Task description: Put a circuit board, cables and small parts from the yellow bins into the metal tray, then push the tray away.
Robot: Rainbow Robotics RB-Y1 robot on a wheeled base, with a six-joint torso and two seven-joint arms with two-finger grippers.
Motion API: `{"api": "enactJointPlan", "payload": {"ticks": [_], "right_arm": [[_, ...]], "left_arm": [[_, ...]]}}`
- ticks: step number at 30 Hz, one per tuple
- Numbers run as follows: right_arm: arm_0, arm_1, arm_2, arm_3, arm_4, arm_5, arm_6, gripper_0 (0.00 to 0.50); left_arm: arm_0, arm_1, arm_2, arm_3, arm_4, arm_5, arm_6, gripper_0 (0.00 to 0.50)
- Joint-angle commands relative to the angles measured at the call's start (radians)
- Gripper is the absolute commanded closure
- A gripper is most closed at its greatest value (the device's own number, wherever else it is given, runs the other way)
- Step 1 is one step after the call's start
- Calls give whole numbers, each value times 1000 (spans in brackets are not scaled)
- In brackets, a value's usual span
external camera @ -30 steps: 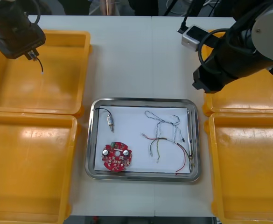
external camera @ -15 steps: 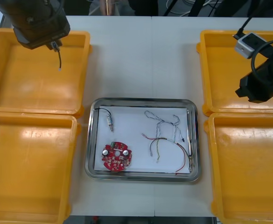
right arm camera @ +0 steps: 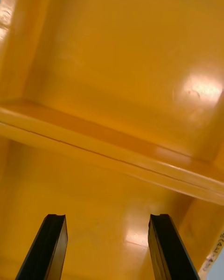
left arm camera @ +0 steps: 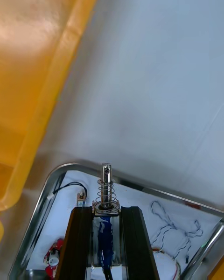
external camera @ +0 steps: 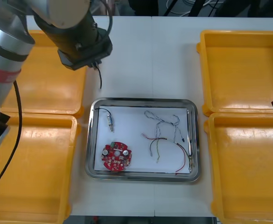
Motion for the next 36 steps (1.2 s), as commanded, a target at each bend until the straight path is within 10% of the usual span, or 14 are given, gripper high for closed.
{"api": "enactJointPlan", "payload": {"ticks": [1, 36], "right_arm": [[75, -37, -60, -30, 12, 3, -40, 0], [162, 195, -127, -108, 150, 3, -251, 0]], "left_arm": [[4, -47, -67, -36, 17, -22, 7, 500], [79, -61, -508, 66, -5, -327, 39, 500]]}}
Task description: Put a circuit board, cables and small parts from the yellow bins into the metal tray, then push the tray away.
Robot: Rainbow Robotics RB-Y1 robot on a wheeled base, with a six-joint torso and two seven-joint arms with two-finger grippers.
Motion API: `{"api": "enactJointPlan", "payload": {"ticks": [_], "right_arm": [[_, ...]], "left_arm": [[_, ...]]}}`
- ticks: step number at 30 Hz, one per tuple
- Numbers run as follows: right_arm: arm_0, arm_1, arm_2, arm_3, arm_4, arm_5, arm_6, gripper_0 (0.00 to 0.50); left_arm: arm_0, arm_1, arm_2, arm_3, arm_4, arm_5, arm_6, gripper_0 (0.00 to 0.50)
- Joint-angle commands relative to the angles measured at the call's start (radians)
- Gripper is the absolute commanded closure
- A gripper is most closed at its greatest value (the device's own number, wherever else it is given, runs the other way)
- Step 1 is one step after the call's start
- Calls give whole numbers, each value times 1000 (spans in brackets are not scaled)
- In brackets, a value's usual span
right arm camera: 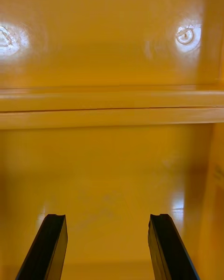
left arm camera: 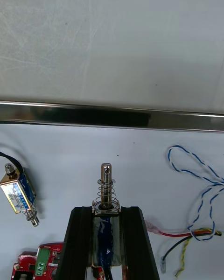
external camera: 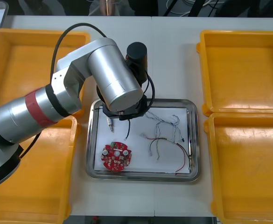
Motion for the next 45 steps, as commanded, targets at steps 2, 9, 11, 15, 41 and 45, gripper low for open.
{"api": "enactJointPlan", "payload": {"ticks": [2, 9, 11, 15, 41, 45], "right_arm": [[-8, 24, -7, -48, -2, 3, -110, 0], [-6, 22, 0, -58, -6, 3, -107, 0], [-6, 22, 4, -61, -6, 3, -110, 0], [-6, 24, 9, -61, -8, 3, -109, 0], [-5, 10, 13, -62, 3, 3, -98, 0], [-6, -7, 13, -61, -8, 3, -96, 0]], "left_arm": [[22, 0, -54, 2, -9, -32, 39, 500], [44, 24, -99, 2, -32, -75, 36, 500], [51, 29, -99, 2, -32, -83, 33, 500], [53, 30, -100, 1, -30, -83, 31, 500], [51, 58, -65, -62, -42, -44, 39, 0], [51, 67, -4, -103, -26, 23, 26, 0]]}}
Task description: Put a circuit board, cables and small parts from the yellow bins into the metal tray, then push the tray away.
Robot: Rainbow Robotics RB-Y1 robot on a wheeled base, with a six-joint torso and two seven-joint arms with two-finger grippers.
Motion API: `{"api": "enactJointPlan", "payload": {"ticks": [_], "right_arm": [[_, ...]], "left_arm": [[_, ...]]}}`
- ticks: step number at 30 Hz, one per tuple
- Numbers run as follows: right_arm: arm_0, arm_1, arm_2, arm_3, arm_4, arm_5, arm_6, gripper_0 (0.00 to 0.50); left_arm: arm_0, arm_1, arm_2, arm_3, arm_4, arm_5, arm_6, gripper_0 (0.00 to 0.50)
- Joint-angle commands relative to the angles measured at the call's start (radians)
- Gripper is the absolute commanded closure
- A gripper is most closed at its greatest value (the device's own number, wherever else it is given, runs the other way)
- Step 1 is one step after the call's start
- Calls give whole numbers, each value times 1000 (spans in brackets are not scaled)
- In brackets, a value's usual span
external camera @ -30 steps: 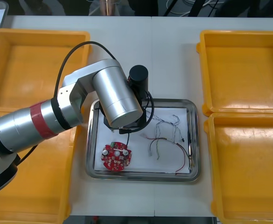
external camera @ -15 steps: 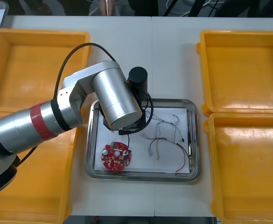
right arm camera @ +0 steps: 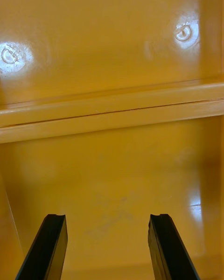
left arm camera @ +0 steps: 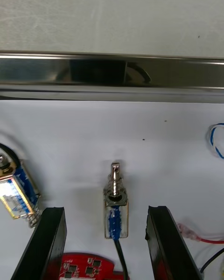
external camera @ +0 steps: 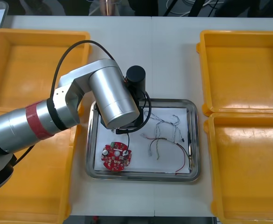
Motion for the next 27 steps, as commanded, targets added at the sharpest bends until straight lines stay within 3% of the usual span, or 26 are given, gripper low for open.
{"api": "enactJointPlan", "payload": {"ticks": [1, 7, 16, 21, 27], "right_arm": [[-6, -28, 14, -33, -13, 3, 18, 0], [-6, -64, 19, -39, -44, 3, 23, 0], [-9, -141, 36, -56, -188, 3, 26, 0], [-35, -196, 111, -94, -230, 3, 26, 0], [-118, -222, 229, -106, -257, 3, 28, 0]], "left_arm": [[5, 38, 87, -79, 12, 74, 25, 0], [5, 70, 196, -151, 61, 180, -1, 0], [7, 156, 332, -205, 158, 281, -90, 0], [8, 210, 424, -205, 211, 335, -124, 0], [39, 257, 564, -217, 247, 357, -222, 0]]}}
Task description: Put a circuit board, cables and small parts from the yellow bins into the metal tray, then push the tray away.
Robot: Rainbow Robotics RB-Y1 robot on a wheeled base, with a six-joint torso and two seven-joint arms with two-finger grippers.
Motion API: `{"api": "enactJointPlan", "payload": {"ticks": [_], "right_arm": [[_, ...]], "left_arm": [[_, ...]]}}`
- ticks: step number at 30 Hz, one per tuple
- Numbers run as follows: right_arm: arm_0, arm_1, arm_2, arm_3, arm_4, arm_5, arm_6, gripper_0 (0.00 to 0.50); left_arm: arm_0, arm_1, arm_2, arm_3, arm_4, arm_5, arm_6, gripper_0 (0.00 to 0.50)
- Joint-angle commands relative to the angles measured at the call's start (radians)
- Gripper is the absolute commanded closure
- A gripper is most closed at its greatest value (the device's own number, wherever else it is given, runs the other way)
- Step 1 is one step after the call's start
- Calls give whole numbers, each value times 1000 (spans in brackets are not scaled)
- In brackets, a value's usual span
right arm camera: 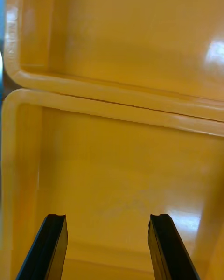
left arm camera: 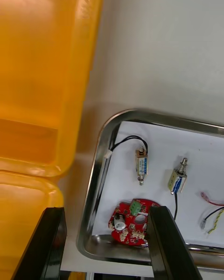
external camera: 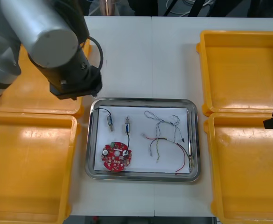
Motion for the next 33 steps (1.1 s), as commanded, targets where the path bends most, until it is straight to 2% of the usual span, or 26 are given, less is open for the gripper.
{"api": "enactJointPlan", "payload": {"ticks": [1, 10, 18, 26, 29, 33], "right_arm": [[-106, -51, 114, -35, -43, 3, 25, 0], [-248, -71, 277, -35, -149, 3, 27, 0], [-380, -75, 477, -35, -163, 3, 42, 0], [-491, -55, 689, -27, -138, -72, 67, 0], [-532, -38, 761, -6, -140, -104, 82, 0], [-587, 12, 849, 22, -123, -110, 107, 0]], "left_arm": [[49, 72, 142, -49, 20, 14, -160, 0], [170, 146, 268, -124, 31, 14, -214, 0], [294, 204, 409, -176, 78, 14, -295, 0], [391, 236, 517, -205, 97, 14, -418, 0], [429, 241, 549, -211, 95, 14, -458, 0], [486, 242, 589, -231, 89, 14, -481, 0]]}}
